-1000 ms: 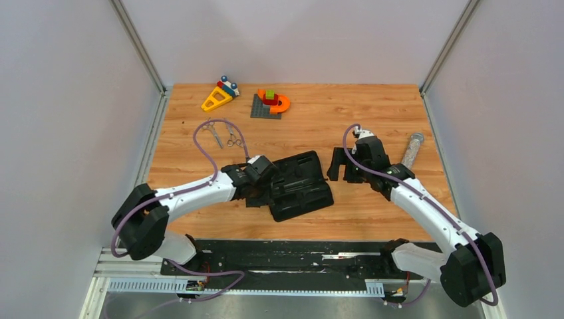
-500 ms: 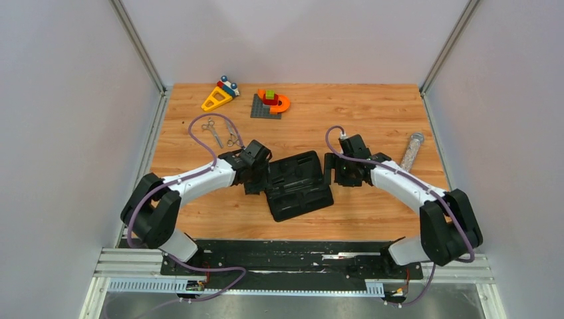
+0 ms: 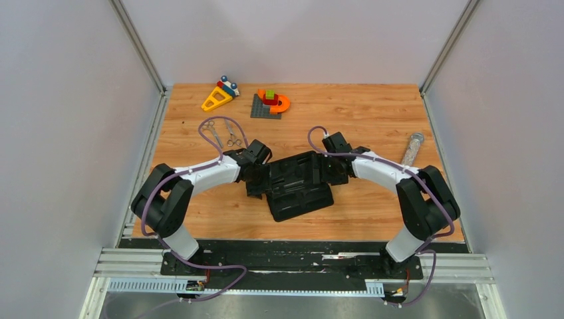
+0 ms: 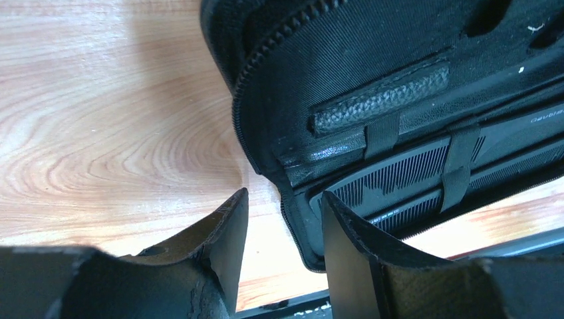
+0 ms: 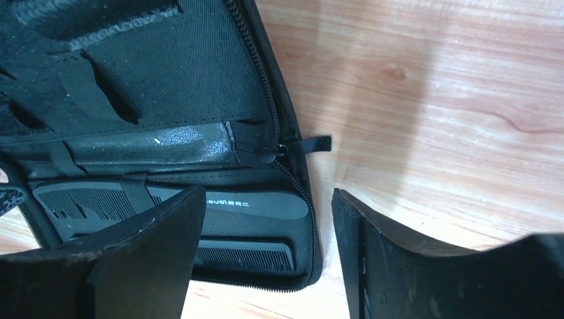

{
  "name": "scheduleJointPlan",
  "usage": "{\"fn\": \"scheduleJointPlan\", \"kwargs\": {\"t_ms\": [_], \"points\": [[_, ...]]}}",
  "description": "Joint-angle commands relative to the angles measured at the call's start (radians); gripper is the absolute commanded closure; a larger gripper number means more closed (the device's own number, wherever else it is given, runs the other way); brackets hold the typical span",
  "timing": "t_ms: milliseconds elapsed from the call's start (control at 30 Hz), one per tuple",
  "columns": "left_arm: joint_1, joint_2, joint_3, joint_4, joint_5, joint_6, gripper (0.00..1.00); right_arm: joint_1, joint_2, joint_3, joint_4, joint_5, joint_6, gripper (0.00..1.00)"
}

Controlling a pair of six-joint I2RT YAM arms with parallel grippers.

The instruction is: Sort the hair-cutting tools

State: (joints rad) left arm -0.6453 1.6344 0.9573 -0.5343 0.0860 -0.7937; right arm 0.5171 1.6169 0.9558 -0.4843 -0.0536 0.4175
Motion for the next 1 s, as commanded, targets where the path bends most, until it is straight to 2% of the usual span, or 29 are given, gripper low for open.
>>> {"fn": "scheduleJointPlan", "kwargs": {"t_ms": [0,200,400,567,833,967], "points": [[0.002,0.010,0.028,0.021,0.043,0.036,0.48,0.013,0.034,0.057,0.044,-0.008,0.004,0.30],[0.002,0.013,0.026,0.036,0.071,0.034,0.50,0.037,0.051,0.077,0.026,-0.020,0.004,0.36],[0.002,0.017,0.027,0.071,0.118,0.017,0.50,0.053,0.077,0.109,-0.024,-0.028,0.039,0.54],[0.000,0.024,0.026,0.111,0.153,-0.001,0.51,0.056,0.096,0.108,-0.042,-0.013,0.073,0.61],[0.001,0.018,0.025,0.154,0.181,-0.021,0.51,0.054,0.082,0.086,-0.052,0.036,0.086,0.62],[0.012,-0.041,0.032,0.123,0.083,-0.018,0.51,0.051,0.016,0.078,-0.055,0.053,0.066,0.59]]}}
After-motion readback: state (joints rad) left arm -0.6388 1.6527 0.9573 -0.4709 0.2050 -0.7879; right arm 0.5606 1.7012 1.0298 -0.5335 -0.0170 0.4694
